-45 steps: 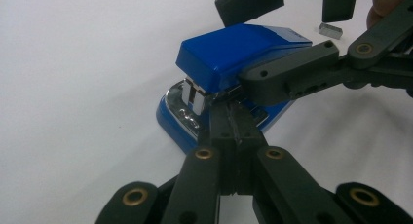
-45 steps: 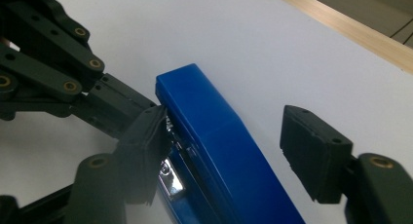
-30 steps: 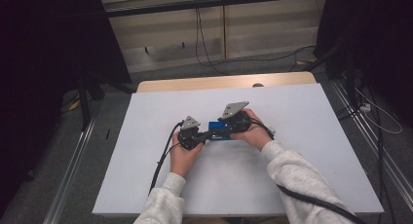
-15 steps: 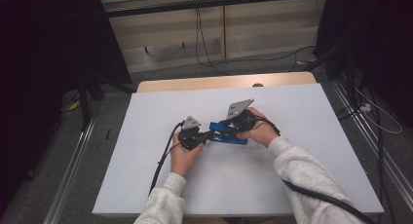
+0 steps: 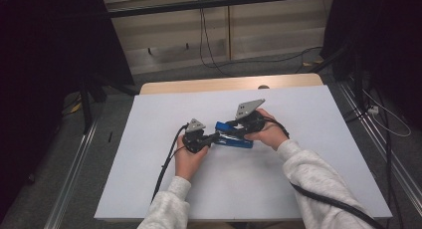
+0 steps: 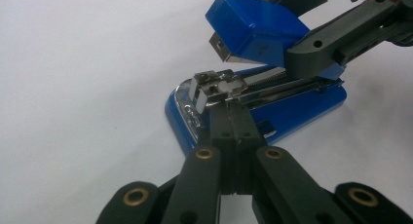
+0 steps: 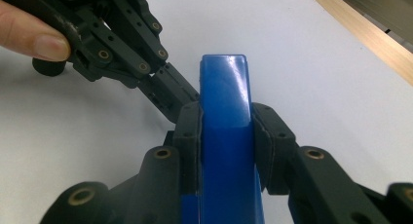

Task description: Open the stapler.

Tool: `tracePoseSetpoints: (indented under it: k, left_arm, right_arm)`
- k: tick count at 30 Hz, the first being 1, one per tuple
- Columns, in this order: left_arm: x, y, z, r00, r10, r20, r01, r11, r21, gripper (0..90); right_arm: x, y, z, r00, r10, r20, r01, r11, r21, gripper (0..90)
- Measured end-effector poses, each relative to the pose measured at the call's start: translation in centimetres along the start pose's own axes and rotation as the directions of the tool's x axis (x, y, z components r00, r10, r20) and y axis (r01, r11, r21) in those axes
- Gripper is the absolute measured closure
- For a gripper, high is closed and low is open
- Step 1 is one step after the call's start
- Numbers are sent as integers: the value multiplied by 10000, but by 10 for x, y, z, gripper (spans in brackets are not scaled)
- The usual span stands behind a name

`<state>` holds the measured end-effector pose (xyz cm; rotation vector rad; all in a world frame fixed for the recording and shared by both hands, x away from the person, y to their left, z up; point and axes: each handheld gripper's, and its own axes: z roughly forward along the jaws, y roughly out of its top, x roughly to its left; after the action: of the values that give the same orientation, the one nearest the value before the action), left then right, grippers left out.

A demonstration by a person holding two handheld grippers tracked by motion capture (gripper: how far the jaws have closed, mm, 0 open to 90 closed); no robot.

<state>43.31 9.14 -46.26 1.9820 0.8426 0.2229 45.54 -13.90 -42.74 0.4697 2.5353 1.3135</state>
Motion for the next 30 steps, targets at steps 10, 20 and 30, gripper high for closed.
tracePoseSetpoints:
  k: [10,20,30]
  left_arm:
    - [-1,6,-5,10000,-18,-29,15,9975,-705,900]
    - [0,12,-2,9999,-125,-119,115,9966,-812,900]
    - [-2,14,2,9997,-164,-185,147,9960,-886,900]
  right_arm:
    - [-1,-1,1,10000,-19,21,19,10000,3,671]
    - [-2,-2,-1,9999,121,23,-121,9998,-135,671]
    - [-4,-3,-6,9996,264,41,-263,9990,-355,671]
